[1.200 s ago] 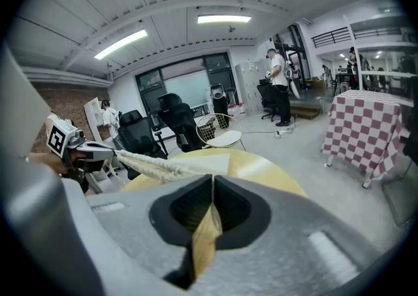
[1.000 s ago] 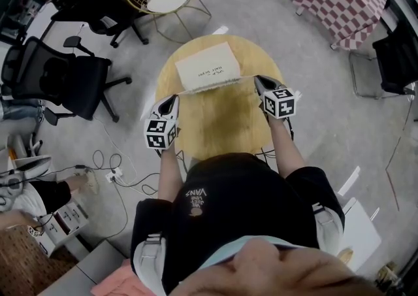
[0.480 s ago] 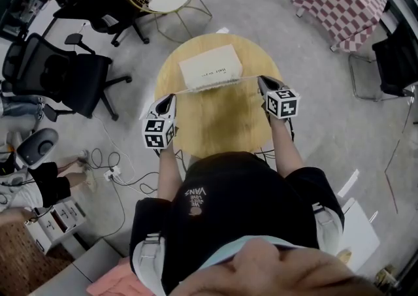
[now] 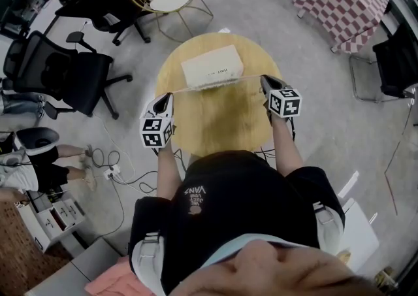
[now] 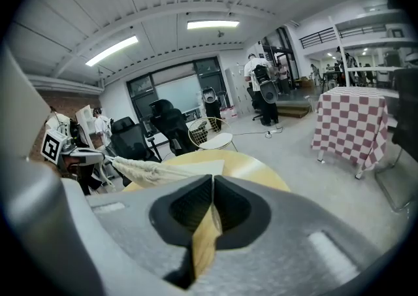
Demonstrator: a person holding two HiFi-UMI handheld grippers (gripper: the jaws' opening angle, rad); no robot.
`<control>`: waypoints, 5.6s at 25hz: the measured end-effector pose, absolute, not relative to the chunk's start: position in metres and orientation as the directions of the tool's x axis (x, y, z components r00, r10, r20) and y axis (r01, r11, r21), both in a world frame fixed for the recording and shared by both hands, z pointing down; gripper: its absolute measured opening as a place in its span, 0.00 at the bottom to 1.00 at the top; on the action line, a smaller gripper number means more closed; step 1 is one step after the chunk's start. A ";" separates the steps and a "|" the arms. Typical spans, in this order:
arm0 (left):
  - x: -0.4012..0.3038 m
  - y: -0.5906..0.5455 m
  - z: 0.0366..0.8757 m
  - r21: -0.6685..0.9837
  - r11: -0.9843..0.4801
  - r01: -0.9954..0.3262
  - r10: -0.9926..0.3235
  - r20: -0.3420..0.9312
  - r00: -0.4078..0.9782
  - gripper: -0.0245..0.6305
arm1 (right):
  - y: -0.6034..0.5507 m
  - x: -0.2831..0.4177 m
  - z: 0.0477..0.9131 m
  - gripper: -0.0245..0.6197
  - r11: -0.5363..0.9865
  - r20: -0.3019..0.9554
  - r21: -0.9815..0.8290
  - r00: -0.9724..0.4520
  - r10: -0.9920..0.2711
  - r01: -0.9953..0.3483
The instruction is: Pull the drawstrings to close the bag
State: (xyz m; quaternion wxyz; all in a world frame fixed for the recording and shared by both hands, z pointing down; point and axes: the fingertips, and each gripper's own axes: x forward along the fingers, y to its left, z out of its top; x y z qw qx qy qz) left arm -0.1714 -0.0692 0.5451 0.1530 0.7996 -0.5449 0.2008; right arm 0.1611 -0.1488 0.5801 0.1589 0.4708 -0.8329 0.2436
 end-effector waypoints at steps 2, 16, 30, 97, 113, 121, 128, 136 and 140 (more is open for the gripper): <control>-0.173 -0.069 0.546 0.031 -0.357 -0.934 -0.809 0.490 0.325 0.07 | -0.148 0.164 0.580 0.05 0.432 0.495 -0.261 -0.503 -0.708 -0.864; -0.180 -0.068 0.561 0.064 -0.322 -0.944 -0.804 0.507 0.309 0.06 | -0.147 0.175 0.588 0.05 0.408 0.516 -0.265 -0.486 -0.705 -0.874; -0.190 -0.066 0.565 0.103 -0.290 -0.952 -0.807 0.508 0.301 0.06 | -0.147 0.183 0.592 0.04 0.380 0.519 -0.282 -0.474 -0.711 -0.881; -0.202 -0.037 0.635 0.235 -0.214 -0.948 -0.749 0.583 0.314 0.06 | -0.116 0.194 0.646 0.06 0.345 0.605 -0.206 -0.396 -0.691 -0.916; -0.197 -0.028 0.642 0.240 -0.184 -0.953 -0.756 0.585 0.293 0.06 | -0.103 0.194 0.651 0.08 0.332 0.595 -0.265 -0.425 -0.682 -0.905; -0.199 -0.023 0.641 0.239 -0.163 -0.957 -0.771 0.574 0.275 0.18 | -0.100 0.188 0.647 0.09 0.350 0.577 -0.286 -0.452 -0.681 -0.892; -0.195 -0.021 0.635 0.237 -0.166 -0.957 -0.781 0.561 0.275 0.20 | -0.101 0.183 0.639 0.09 0.366 0.558 -0.295 -0.470 -0.684 -0.882; -0.186 -0.028 0.625 0.226 -0.194 -0.955 -0.793 0.537 0.288 0.20 | -0.103 0.181 0.632 0.14 0.374 0.537 -0.300 -0.479 -0.694 -0.878; -0.183 -0.031 0.618 0.218 -0.190 -0.957 -0.805 0.524 0.279 0.20 | -0.102 0.179 0.627 0.14 0.377 0.521 -0.306 -0.485 -0.702 -0.874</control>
